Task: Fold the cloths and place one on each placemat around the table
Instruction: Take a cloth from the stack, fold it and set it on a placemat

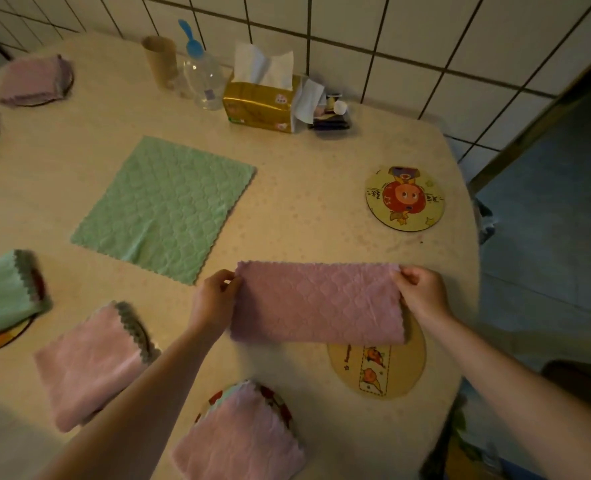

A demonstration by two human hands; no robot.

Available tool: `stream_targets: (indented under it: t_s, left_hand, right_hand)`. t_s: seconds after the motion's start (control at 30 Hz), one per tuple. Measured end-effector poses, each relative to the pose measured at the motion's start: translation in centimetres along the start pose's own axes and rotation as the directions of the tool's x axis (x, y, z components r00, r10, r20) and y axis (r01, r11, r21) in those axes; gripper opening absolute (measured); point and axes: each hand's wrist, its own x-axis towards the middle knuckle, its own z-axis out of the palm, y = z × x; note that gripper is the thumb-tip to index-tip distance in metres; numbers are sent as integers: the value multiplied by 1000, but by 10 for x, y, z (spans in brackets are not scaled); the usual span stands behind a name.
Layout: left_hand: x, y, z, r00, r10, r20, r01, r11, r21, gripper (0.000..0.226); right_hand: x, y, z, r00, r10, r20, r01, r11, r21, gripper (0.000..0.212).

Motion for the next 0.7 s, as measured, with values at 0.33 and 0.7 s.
stream_targets:
  t_s: [0.33,0.7]
  left_hand:
    - [-6,11,4,996,19,-91,-6,990,144,17]
    - [-94,2,20,788,551,276,-612,647,455,63]
  right_hand:
    - [6,-5,4,998,55,-32,-57,995,-87,25]
    - [-63,-16,-14,858,-490,154,511,786,-347,43]
